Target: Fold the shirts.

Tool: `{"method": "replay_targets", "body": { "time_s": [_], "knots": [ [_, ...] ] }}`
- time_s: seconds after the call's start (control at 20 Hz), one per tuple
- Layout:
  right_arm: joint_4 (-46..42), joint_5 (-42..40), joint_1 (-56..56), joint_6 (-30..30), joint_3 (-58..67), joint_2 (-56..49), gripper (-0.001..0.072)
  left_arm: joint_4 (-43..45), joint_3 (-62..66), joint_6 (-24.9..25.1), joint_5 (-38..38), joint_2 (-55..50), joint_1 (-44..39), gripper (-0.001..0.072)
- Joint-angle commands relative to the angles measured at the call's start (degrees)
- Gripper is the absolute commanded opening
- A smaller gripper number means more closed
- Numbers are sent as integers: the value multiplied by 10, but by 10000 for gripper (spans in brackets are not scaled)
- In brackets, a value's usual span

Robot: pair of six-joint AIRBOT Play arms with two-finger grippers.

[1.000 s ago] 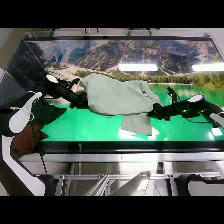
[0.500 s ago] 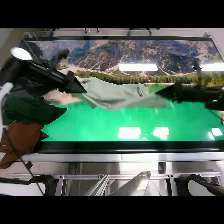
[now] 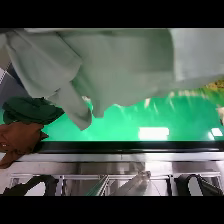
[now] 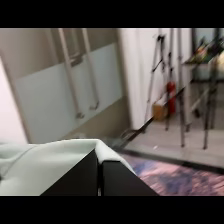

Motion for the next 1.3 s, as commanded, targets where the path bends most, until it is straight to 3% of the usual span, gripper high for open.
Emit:
{"method": "replay_targets", "body": {
  "time_s": [0.0,0.15,0.4,0.45,0.5,0.55,0.6,0.7,0.85,0.95,1.0,1.1,1.25],
  "knots": [
    [-14,-27,-5,-19,21,-14,13,-5,31,0,10,-14,12,29],
    [-17,-19,55,-68,21,-115,13,-5,30,0,-12,-94,-1,30],
    [-114,-26,200,-65,21,-344,14,-4,30,0,-27,-264,-73,33],
    [-119,-26,218,-64,21,-391,20,-4,30,1,-27,-302,-84,161],
    [-119,-26,228,-64,21,-431,173,-5,30,2,-23,-337,-89,377],
    [-117,-25,230,-60,21,-466,420,-5,30,2,-11,-369,-90,649],
    [-118,-25,226,-46,21,-487,486,-7,30,0,-4,-396,-84,720],
    [-119,8,204,-27,21,-501,488,-5,44,-8,-12,-438,-53,720],
    [-152,116,140,22,20,-491,484,-4,49,-52,-85,-472,12,719],
    [-198,189,115,65,-3,-491,480,24,-2,-62,-127,-469,36,600],
    [-211,219,113,75,-32,-489,449,60,-35,-64,-137,-461,39,582],
    [-217,228,119,74,-129,-476,424,134,-127,-66,-117,-435,37,584],
    [-225,178,130,65,-275,-461,426,264,-236,-64,-111,-403,17,584]
  ]
}}
